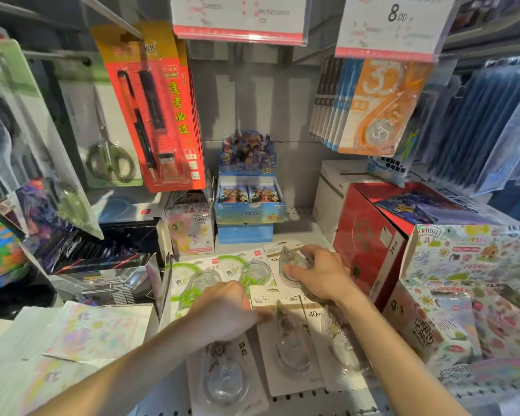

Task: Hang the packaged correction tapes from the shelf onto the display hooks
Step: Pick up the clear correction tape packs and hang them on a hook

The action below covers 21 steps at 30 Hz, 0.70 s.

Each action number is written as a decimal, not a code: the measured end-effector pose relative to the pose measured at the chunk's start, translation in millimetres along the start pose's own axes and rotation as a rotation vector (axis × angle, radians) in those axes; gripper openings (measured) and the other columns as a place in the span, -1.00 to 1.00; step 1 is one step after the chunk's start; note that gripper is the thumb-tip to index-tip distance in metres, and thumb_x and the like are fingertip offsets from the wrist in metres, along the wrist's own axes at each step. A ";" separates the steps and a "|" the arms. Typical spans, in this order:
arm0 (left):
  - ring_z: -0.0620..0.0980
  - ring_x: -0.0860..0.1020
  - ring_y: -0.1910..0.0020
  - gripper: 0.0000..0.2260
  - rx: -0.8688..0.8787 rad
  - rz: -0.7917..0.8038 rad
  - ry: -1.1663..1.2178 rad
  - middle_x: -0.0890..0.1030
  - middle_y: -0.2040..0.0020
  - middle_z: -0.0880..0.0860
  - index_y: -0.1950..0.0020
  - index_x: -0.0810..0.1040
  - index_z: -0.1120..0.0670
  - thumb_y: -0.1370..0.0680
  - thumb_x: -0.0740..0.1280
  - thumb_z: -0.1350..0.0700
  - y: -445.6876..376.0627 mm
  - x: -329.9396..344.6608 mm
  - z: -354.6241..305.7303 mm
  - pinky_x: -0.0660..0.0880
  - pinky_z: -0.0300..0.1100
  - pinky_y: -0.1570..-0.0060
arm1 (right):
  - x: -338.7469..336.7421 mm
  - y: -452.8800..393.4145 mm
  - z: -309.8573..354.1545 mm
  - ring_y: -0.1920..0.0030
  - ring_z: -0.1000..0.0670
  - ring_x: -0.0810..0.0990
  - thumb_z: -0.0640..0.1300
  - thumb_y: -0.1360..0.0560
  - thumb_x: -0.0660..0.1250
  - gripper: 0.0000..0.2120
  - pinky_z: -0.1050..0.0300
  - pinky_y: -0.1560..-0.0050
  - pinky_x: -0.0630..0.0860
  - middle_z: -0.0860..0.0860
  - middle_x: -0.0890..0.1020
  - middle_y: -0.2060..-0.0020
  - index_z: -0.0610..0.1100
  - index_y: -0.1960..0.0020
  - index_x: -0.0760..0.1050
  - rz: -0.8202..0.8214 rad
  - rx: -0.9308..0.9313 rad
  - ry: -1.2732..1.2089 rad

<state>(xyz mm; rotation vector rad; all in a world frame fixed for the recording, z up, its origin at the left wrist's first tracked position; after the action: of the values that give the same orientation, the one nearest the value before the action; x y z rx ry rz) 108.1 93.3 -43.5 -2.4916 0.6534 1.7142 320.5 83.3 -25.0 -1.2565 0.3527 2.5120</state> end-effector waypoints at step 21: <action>-0.27 0.67 0.16 -0.58 -0.129 -0.039 0.970 0.73 0.01 -0.11 -0.19 0.42 -0.01 -0.48 0.57 -0.01 -2.6 -21.7 42.7 0.51 -0.39 0.28 | -5.9 -4.2 -3.3 0.15 -0.02 0.69 -0.18 -0.51 0.47 -0.74 0.08 0.19 0.59 0.04 0.70 0.12 -0.12 -0.18 0.56 -0.047 0.051 -0.375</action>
<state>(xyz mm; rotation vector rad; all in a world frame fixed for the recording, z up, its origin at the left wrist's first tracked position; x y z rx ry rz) 64.9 114.0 -40.8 -3.3102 0.5037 0.4294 327.8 85.1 -22.5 -0.7409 0.2895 2.6070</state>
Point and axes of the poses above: each hand's wrist, its own y-axis away from the middle knuckle, its own x-axis out of the palm, z = x × y, the point moved 9 cm from there along -y, towards the middle knuckle
